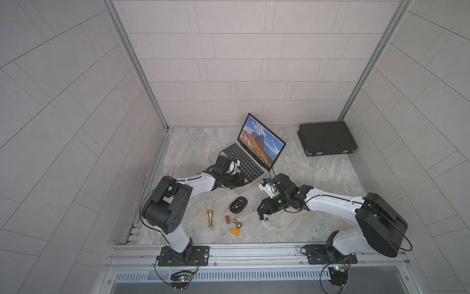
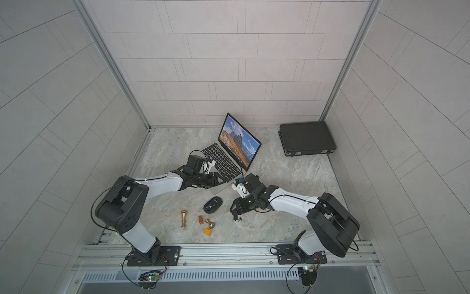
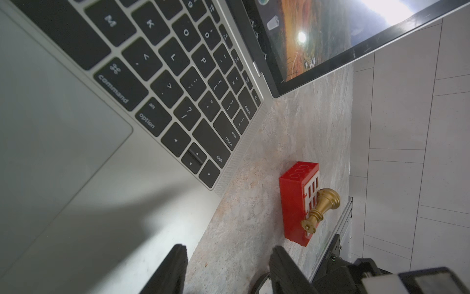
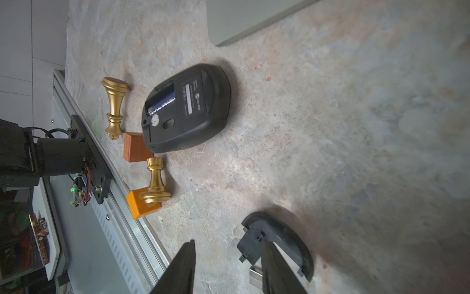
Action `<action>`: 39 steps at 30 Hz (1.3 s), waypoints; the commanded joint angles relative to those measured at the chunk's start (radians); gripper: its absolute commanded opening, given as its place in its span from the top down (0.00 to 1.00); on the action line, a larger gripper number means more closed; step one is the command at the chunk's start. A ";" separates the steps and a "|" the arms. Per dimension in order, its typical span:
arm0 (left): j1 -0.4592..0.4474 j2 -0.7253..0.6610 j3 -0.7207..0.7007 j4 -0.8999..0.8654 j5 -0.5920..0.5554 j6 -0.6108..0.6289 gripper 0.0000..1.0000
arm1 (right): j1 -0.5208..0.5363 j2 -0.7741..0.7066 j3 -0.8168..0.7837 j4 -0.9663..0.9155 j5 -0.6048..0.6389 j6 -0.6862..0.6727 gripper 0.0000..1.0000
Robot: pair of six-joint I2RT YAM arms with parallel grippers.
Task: Insert the wireless mouse receiver into the laptop
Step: Adjust the USB plug at the center of the board.
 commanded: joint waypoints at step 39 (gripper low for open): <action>0.015 0.084 0.031 -0.010 0.028 0.028 0.45 | 0.302 -0.027 0.097 -0.378 0.507 0.023 0.59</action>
